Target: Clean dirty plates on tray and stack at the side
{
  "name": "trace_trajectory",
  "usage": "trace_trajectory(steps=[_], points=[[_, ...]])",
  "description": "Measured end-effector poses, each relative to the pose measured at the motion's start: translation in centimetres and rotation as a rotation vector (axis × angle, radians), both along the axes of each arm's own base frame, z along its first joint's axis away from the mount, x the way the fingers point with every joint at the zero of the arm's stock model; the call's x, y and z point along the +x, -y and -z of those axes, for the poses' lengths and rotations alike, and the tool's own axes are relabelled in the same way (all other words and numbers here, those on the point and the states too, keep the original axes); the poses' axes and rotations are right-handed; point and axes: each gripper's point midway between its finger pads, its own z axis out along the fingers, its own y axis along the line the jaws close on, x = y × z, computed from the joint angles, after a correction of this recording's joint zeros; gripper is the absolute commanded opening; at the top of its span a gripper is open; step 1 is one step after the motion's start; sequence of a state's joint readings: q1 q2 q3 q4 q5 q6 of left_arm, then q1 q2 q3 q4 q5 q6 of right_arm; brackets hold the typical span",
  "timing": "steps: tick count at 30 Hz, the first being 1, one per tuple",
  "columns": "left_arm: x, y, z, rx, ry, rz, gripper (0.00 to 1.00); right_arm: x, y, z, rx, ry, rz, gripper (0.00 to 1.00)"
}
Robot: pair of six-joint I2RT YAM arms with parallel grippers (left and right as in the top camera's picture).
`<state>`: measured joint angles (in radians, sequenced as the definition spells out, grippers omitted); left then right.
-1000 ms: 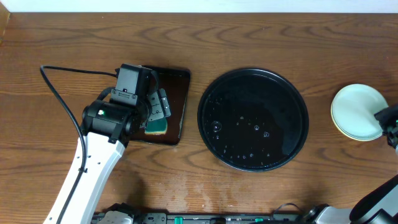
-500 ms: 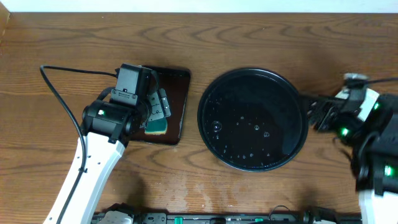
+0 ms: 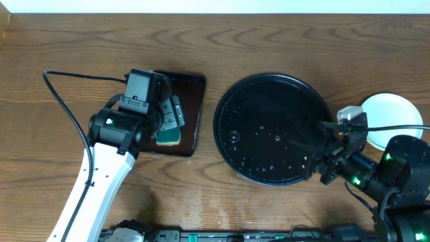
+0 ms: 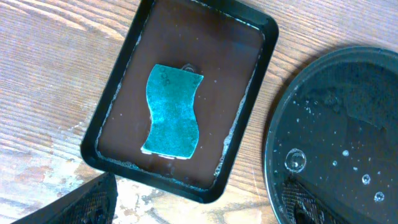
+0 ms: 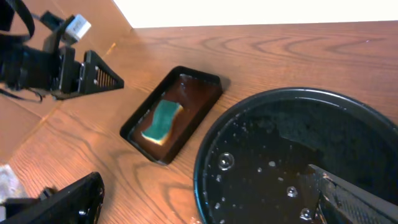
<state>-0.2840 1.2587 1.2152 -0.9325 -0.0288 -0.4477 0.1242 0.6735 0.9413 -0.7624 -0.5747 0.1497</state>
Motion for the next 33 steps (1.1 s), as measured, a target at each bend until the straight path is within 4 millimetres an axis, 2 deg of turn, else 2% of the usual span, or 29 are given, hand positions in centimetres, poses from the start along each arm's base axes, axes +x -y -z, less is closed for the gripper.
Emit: trace_trajectory(steps=[6, 10, 12, 18, 21, 29, 33], points=[[0.0, 0.0, 0.0, 0.0, 0.0, 0.0, 0.86, -0.8, 0.6, 0.4, -0.14, 0.107, -0.037, 0.99], [0.0, 0.0, 0.0, 0.0, -0.001, 0.0, 0.85, -1.3, 1.9, 1.0, -0.214, 0.246, 0.019, 0.99], [0.0, 0.0, 0.0, 0.0, -0.001, 0.0, 0.85, -1.3, 2.5, 1.9, -0.236, 0.294, 0.051, 0.99], [0.0, 0.0, 0.0, 0.0, 0.001, 0.0, 0.85, -1.6, 4.2, 8.7, -0.303, 0.3, 0.136, 0.99], [0.0, 0.0, 0.0, 0.0, 0.0, 0.0, 0.85, -1.1, 4.5, 10.8, -0.302, 0.353, 0.164, 0.99], [0.0, 0.0, 0.0, -0.001, 0.001, 0.0, 0.85, 1.3, 4.5, 13.3, -0.278, 0.514, 0.209, 0.99], [0.0, 0.0, 0.0, -0.001, 0.0, 0.0, 0.85, 1.9, 4.4, 13.1, -0.263, 0.587, 0.225, 0.99]])
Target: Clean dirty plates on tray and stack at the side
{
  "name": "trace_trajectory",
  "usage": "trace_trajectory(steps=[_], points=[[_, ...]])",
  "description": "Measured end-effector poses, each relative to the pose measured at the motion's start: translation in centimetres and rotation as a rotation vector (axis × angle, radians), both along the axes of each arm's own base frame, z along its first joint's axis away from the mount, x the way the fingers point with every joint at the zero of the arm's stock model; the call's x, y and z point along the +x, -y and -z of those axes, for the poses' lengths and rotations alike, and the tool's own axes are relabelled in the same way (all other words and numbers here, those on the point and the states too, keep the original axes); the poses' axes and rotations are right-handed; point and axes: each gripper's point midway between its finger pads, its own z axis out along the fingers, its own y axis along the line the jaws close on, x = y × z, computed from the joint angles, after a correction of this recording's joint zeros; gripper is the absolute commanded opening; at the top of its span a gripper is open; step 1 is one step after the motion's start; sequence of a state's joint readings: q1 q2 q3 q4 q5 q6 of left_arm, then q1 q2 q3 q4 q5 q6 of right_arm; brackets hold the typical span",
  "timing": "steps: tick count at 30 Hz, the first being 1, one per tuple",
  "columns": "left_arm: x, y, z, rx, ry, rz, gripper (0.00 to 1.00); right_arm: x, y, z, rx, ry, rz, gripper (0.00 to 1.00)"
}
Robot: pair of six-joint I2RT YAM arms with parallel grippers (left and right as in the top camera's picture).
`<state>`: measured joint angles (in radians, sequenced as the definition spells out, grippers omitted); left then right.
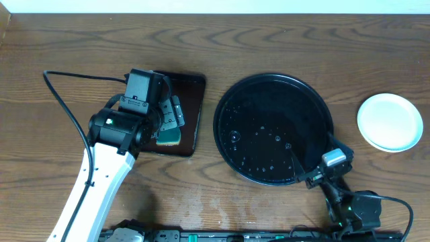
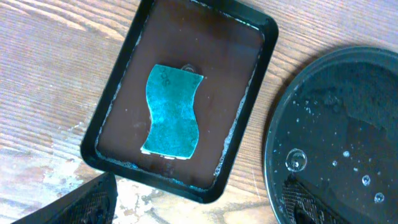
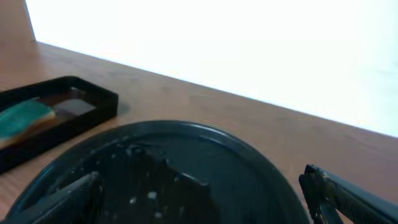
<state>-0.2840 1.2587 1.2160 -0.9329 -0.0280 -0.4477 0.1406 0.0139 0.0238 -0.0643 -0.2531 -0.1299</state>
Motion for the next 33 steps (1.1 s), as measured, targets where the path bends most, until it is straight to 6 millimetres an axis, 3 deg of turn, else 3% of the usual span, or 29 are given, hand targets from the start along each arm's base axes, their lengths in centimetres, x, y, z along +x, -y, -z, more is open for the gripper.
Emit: trace_trajectory(steps=[26, 29, 33], points=[[0.0, 0.0, -0.1, -0.001, 0.004, 0.0, 0.86, 0.1, 0.0, 0.3, -0.002, 0.002, 0.0, 0.99], [-0.2, -0.2, -1.4, -0.013, 0.052, -0.003, 0.86, 0.1, 0.0, 0.3, -0.002, 0.002, 0.0, 0.99], [-0.1, -0.8, -5.9, -0.072, 0.288, -0.02, 0.86, 0.1, 0.0, 0.3, -0.002, 0.003, 0.0, 0.99]])
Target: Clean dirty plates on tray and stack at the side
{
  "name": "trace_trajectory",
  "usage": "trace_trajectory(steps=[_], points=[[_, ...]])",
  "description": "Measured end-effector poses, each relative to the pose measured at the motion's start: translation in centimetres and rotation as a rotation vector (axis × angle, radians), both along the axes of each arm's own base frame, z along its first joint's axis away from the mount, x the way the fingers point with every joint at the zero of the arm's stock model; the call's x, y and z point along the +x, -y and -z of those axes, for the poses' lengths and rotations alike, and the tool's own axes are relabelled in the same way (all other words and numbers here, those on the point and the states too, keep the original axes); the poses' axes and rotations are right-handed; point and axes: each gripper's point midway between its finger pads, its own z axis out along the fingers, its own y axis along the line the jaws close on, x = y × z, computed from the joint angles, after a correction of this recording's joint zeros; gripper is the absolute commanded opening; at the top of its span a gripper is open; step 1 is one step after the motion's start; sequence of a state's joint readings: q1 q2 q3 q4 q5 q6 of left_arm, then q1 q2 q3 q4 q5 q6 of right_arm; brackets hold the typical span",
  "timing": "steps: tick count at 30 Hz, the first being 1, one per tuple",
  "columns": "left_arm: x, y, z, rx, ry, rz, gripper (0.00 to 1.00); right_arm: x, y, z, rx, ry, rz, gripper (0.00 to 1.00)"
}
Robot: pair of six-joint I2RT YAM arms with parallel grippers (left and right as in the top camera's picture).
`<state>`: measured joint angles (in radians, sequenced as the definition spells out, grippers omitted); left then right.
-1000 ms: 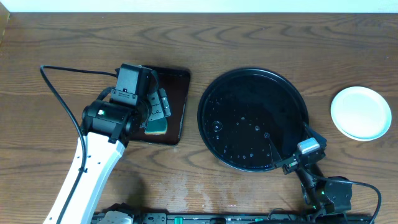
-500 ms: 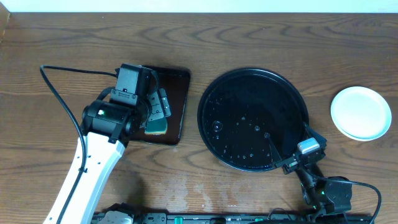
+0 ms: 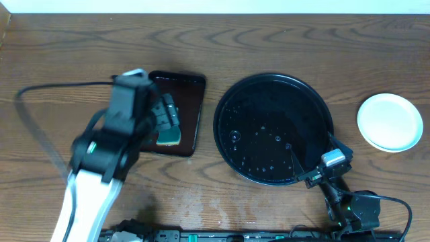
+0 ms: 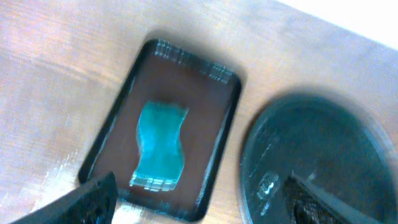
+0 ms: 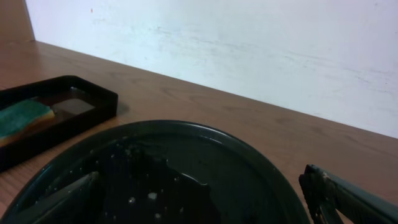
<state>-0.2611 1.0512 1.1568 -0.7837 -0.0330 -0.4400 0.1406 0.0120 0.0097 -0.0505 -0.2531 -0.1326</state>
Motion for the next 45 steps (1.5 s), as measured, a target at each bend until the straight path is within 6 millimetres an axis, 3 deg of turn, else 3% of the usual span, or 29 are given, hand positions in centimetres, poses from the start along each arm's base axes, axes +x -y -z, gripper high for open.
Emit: trace_trajectory(steps=[2, 5, 11, 19, 29, 37, 42, 45], points=[[-0.3, -0.7, -2.1, -0.025, 0.136, -0.013, 0.86, 0.0, 0.0, 0.0, 0.0, 0.0, 0.0, 0.99], [-1.9, -2.4, -3.7, -0.047, 0.293, -0.05, 0.86, 0.0, 0.0, 0.0, 0.0, 0.0, 0.0, 0.99], [-5.3, -5.3, -3.0, -0.047, 0.496, -0.123, 0.86, 0.0, 0.0, 0.0, 0.0, 0.0, 0.0, 0.99], [-7.9, -5.5, -0.1, 0.001, 0.708, -0.077, 0.86, 0.0, 0.0, 0.0, 0.0, 0.001, 0.0, 0.99], [-6.2, -5.3, 5.9, 0.006, 0.72, -0.06, 0.86, 0.0, 0.0, 0.0, 0.0, 0.0, 0.0, 0.99], [-5.0, -5.2, 8.8, 0.004, 0.744, -0.06, 0.86, 0.0, 0.0, 0.0, 0.0, 0.0, 0.0, 0.99], [-5.0, -5.2, 8.7, 0.004, 0.749, -0.059, 0.86, 0.0, 0.0, 0.0, 0.0, 0.0, 0.0, 0.99], [-5.1, -5.2, 9.9, 0.007, 0.697, -0.058, 0.86, 0.0, 0.0, 0.0, 0.0, 0.0, 0.0, 0.99]])
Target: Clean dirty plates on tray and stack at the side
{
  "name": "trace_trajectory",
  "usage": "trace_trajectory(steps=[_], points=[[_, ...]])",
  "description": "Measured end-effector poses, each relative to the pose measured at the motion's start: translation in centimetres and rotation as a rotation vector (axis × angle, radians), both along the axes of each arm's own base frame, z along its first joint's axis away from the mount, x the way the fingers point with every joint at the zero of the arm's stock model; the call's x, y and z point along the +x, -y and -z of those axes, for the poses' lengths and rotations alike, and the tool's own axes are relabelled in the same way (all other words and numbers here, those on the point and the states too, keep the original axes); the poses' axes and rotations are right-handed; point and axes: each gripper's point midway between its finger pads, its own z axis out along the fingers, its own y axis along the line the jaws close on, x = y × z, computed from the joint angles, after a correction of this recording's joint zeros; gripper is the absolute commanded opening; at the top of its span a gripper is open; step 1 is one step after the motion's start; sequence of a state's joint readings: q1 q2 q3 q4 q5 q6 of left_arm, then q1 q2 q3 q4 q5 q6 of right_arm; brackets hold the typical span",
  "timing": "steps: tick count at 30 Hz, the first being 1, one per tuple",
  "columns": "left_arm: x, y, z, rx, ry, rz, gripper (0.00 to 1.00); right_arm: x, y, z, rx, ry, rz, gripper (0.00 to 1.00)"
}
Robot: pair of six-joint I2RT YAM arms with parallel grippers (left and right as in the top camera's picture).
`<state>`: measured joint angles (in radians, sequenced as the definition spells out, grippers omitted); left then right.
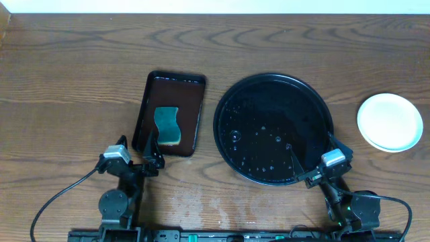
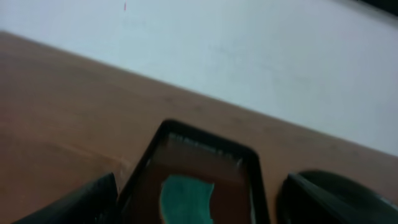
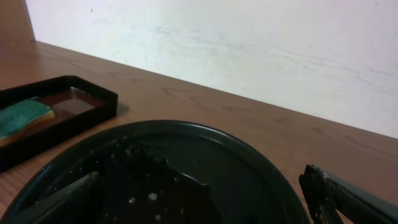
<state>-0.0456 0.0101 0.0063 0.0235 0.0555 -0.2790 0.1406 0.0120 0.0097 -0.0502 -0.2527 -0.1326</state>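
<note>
A white plate lies on the table at the far right, apart from both arms. The round black tray holds only water drops. My left gripper sits low at the table's front edge, open and empty, facing the small rectangular tray with the teal sponge. My right gripper is open and empty at the round tray's front right rim.
The rectangular black tray with brown water and the sponge stands left of the round tray. A white wall runs behind the table's far edge. Cables trail from both arm bases at the front.
My left arm has gone from above the rectangular tray to a low spot at the table's front edge, still open. The right arm, sponge and plate have not moved.
My left gripper stood open over the sponge tray while my right gripper was beside the white plate at the right. Then the right arm was back at the front edge, the plate lying alone. Now the left arm is at the front too.
</note>
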Motion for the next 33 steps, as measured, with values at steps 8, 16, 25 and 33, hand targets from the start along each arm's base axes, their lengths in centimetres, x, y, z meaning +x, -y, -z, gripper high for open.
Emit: trace_trajectory(steps=[8, 16, 25, 33], points=[[-0.1, 0.0, 0.82, 0.002, -0.038, 0.0, 0.86, 0.0, -0.01, 0.0, 0.0, 0.0, 0.0, 0.99], [-0.11, 0.0, 0.78, 0.002, -0.037, 0.0, 0.86, 0.0, -0.01, 0.0, 0.0, 0.0, 0.0, 0.99], [-0.11, 0.0, 0.79, 0.002, -0.038, 0.0, 0.86, 0.0, -0.01, 0.0, 0.0, 0.0, 0.0, 0.99], [-0.11, 0.02, 0.78, 0.002, -0.037, 0.002, 0.86, 0.0, -0.01, 0.0, 0.0, 0.0, 0.0, 0.99]])
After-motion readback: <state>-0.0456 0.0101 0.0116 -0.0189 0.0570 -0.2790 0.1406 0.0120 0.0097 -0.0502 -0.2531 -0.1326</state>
